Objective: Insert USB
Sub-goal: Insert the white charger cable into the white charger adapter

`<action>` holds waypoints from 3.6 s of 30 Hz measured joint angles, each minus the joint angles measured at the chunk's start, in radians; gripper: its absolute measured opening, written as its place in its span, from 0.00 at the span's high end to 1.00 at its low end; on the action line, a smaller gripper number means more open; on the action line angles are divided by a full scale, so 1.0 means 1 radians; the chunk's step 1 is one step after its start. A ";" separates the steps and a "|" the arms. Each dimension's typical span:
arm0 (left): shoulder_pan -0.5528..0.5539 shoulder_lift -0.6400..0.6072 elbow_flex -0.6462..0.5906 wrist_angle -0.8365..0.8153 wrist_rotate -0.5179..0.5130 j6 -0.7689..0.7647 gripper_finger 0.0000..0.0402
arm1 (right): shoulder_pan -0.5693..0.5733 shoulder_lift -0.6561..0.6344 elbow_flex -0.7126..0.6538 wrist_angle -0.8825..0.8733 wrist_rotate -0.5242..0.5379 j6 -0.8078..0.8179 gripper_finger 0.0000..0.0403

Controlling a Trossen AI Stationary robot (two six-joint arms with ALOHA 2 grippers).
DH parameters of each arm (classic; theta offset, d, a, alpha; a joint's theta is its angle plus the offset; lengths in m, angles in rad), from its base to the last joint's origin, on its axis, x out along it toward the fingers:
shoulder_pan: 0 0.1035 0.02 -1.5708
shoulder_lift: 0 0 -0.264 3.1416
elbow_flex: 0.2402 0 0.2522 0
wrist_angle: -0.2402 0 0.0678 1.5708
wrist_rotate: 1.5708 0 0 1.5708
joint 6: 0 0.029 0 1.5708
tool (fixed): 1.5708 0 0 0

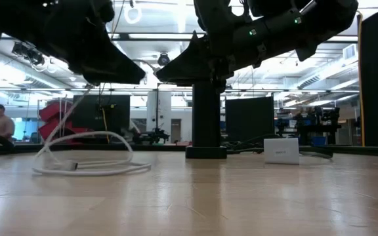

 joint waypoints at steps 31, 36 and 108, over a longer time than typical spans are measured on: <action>0.069 0.121 0.000 0.242 0.203 0.133 0.77 | -0.002 -0.001 0.000 -0.057 -0.031 -0.014 1.00; 0.069 0.121 0.000 0.235 0.204 0.133 0.79 | -0.002 -0.001 0.000 -0.056 -0.030 -0.015 1.00; 0.121 0.128 0.000 0.263 0.310 0.187 0.99 | -0.008 0.000 0.000 -0.068 -0.069 -0.009 1.00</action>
